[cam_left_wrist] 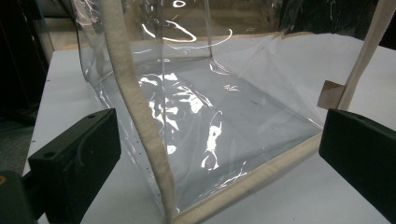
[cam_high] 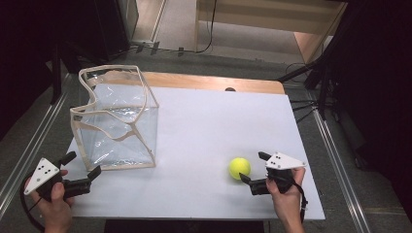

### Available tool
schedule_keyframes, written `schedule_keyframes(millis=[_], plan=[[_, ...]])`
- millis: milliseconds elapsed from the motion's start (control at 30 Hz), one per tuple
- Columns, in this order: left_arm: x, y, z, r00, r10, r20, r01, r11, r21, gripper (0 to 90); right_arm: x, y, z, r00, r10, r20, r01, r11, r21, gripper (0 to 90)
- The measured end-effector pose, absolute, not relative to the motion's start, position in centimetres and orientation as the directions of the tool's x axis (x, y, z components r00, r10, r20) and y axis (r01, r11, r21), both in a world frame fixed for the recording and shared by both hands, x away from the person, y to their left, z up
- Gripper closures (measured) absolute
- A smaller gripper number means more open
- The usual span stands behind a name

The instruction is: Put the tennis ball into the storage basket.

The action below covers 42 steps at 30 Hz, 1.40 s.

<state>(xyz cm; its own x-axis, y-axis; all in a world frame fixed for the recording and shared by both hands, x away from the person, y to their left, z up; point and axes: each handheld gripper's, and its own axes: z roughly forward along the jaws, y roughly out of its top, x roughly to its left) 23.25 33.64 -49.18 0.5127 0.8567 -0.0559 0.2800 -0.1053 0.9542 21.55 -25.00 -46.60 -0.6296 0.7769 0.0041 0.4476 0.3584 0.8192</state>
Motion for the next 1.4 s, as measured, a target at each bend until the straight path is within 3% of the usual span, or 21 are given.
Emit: schedule_keyframes(millis=[367, 400, 1133, 1233, 1400], plan=[[23.3, 33.6, -49.2, 0.513, 0.856, -0.056, 0.280, -0.105, 0.954, 0.0, 22.9, -23.9, -47.5, -0.628, 0.778, 0.034, 0.535, 0.400, 0.744, 2.2], [23.2, 33.6, -49.2, 0.513, 0.856, -0.057, 0.279, -0.103, 0.955, 0.0, 23.1, -23.8, -47.6, -0.627, 0.778, 0.042, 0.555, 0.409, 0.724, 5.7], [23.2, 33.7, -49.1, 0.516, 0.855, -0.055, 0.277, -0.106, 0.955, 0.0, 24.8, -22.3, -49.0, -0.614, 0.785, 0.086, 0.656, 0.447, 0.608, 5.9], [23.2, 33.7, -49.1, 0.516, 0.855, -0.055, 0.277, -0.106, 0.955, 0.0, 25.0, -22.2, -49.2, -0.605, 0.792, 0.081, 0.664, 0.445, 0.601, 13.1], [23.2, 33.7, -49.2, 0.518, 0.854, -0.056, 0.276, -0.105, 0.955, 0.0, 25.1, -22.1, -49.3, -0.604, 0.792, 0.091, 0.671, 0.445, 0.593, 13.2]])
